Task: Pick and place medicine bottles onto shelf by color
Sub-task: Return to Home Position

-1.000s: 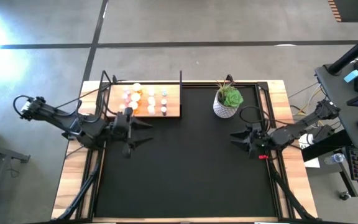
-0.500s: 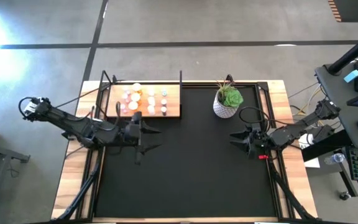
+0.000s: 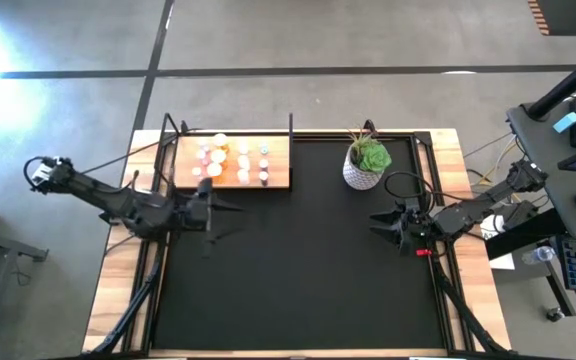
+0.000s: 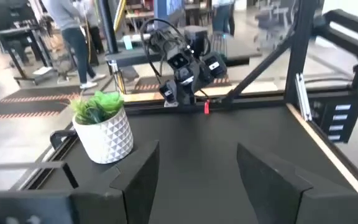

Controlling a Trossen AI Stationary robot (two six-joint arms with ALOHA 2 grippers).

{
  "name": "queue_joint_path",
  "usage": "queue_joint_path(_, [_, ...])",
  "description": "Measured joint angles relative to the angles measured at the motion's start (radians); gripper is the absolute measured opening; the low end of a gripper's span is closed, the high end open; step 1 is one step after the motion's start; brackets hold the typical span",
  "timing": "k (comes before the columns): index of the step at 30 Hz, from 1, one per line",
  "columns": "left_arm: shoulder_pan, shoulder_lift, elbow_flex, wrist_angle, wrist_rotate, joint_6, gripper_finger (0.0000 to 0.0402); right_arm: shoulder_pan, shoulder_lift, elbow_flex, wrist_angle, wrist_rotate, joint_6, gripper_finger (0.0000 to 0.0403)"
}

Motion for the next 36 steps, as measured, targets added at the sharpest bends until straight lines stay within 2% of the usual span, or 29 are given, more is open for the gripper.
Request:
queue_joint_path(8, [0.000,-0.229,-0.303,0.260,-0.014,0.000,0.0199,0.000,0.000,0.000,0.000,0.000,0.000,0.0219])
queue_joint_path(16, [0.000,-0.294,-0.520,0.602,-0.034,0.000,0.0199,0.000,0.000,0.000,0.000,0.000,0.000,0.0219])
queue_joint_path(21, [0.000,-0.292,-0.599,0.740,-0.035,0.000,0.0199,0.000,0.000,0.000,0.000,0.000,0.000,0.0219])
queue_joint_path(27, [0.000,-0.294,-0.678,0.824,-0.042,-0.004,0.0199,0.000,0.000,0.000,0.000,0.000,0.000,0.0219])
queue_joint_path(36, [0.000,-0.310,-0.703,0.868,-0.177,-0.002,0.0199,0.000,0.000,0.000,0.000,0.000,0.000,0.0219])
